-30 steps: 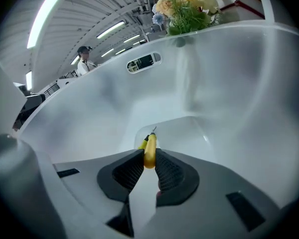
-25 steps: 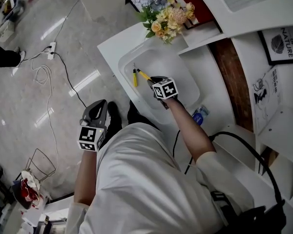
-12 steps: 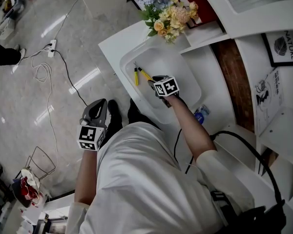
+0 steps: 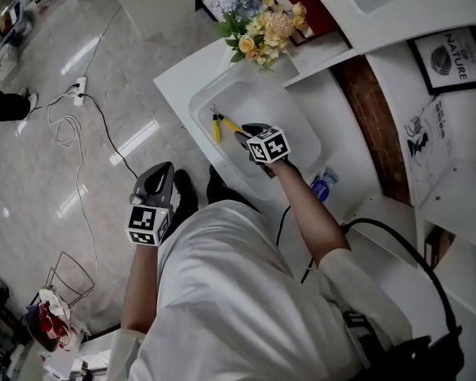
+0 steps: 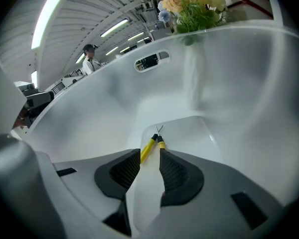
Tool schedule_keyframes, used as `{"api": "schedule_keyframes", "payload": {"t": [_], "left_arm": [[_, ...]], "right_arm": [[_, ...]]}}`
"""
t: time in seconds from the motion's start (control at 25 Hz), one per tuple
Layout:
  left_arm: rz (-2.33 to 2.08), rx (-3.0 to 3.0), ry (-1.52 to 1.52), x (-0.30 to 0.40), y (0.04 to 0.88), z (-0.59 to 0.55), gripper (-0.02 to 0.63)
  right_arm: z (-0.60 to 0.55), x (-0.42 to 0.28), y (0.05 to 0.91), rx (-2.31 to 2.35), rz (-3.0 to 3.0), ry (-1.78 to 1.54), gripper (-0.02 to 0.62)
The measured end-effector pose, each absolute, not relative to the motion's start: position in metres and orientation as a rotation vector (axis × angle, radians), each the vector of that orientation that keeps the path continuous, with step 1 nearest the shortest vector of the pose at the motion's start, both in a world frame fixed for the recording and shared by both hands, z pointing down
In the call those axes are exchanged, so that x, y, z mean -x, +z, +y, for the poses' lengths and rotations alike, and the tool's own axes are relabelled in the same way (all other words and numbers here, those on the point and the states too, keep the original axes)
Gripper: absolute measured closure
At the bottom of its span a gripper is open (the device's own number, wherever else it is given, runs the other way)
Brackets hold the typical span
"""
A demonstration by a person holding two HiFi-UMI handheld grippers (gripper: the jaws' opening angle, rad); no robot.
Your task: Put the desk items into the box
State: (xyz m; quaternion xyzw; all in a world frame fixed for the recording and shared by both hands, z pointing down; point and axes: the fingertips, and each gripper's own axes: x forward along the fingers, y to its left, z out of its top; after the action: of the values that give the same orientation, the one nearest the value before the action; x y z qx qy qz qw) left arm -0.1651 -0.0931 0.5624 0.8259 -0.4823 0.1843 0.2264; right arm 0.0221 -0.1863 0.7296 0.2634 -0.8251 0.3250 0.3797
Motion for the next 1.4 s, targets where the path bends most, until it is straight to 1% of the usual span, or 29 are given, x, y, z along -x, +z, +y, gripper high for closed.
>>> {"api": "schedule_keyframes", "payload": {"t": [0.16, 0.28, 0.48, 0.72, 1.0, 1.4], "left_arm": [[-1.314, -2.308, 0.498, 0.163, 0.557, -0.096, 0.603], [-1.297, -2.330, 0.490, 0.162, 0.554, -0.097, 0.603], [-1.265, -2.365, 0.486, 0.157, 0.551, -0.098, 0.603], [-1.234, -2.415, 0.460, 0.152, 0.537, -0.101, 0.603], [-1.198, -2.439, 0.472, 0.150, 0.535, -0.105, 0.603], [-1.100, -2.503, 0.454, 0.134, 0.526, -0.108, 0.603]], "right_arm": [[-0.188, -0.021, 0.706, -0.715, -2.160, 0.804, 0.490], [-0.188, -0.023, 0.688, -0.766, -2.196, 0.784, 0.531], [-0.185, -0.029, 0.656, -0.840, -2.247, 0.748, 0.557], [-0.179, -0.037, 0.620, -0.933, -2.314, 0.727, 0.560], [-0.169, -0.047, 0.598, -1.028, -2.336, 0.713, 0.573], [-0.141, -0.067, 0.572, -1.236, -2.362, 0.806, 0.586]]}}
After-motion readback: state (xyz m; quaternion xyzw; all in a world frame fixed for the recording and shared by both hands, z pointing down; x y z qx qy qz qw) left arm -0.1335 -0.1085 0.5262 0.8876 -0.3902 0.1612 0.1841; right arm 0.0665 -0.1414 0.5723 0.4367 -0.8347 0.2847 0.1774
